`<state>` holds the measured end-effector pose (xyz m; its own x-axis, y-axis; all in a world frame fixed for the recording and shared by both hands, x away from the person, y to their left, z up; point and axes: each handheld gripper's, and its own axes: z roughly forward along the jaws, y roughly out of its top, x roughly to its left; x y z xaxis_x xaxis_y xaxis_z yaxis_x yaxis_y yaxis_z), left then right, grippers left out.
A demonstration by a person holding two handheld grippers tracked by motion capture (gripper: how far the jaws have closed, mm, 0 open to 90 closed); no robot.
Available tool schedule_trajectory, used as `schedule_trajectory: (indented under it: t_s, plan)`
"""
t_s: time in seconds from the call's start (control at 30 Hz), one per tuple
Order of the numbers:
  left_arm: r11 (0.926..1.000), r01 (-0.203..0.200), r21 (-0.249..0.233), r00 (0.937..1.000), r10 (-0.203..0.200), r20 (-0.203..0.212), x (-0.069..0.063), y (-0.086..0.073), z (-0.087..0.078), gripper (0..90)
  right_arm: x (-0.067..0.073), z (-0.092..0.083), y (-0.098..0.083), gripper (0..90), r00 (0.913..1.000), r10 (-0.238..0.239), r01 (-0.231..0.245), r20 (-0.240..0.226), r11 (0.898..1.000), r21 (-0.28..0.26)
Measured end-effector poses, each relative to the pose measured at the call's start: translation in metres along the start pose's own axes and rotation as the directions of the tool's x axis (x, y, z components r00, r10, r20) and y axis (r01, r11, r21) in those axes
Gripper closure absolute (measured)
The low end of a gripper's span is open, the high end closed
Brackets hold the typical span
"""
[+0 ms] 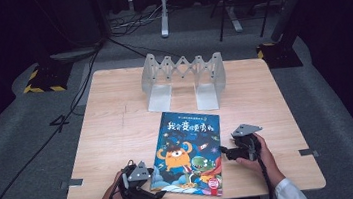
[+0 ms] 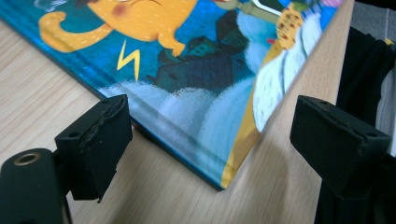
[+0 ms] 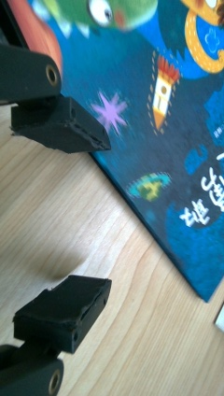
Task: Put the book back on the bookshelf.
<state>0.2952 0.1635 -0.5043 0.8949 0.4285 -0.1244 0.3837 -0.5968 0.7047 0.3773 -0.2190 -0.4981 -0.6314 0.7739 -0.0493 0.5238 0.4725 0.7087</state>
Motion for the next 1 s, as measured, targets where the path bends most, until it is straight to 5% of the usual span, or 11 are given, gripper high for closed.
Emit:
schedule_trajectory:
  t_s: [0.2,0.4,0.63,0.83,1.0]
  plan:
    - [0.9997,-0.023,-0.002,0.9992,0.023,0.032,-0.009,0.013,0.015,14.4,-0.006,-0.014,-0.013,29.6,0.9994,-0.013,0.013,-0.031,1.0,0.009]
    - [0.9978,-0.063,0.023,0.998,0.063,-0.009,-0.018,0.02,0.024,13.2,-0.011,-0.031,-0.029,29.0,0.9969,-0.025,0.028,-0.074,0.999,0.039]
    - [0.9952,-0.093,0.033,0.9944,0.094,-0.048,-0.013,0.011,0.014,15.8,-0.003,-0.046,-0.038,27.0,0.9898,-0.071,0.081,-0.124,0.994,0.078]
    - [0.9994,-0.023,0.027,0.9918,0.026,-0.125,0.003,0.0,0.001,15.6,0.008,-0.057,-0.041,27.0,0.9854,-0.093,0.113,-0.142,0.984,0.14]
    - [0.9997,-0.005,0.024,0.9896,0.009,-0.143,0.008,0.003,0.003,15.1,0.025,-0.067,-0.041,27.6,0.9742,-0.132,0.173,-0.183,0.957,0.233]
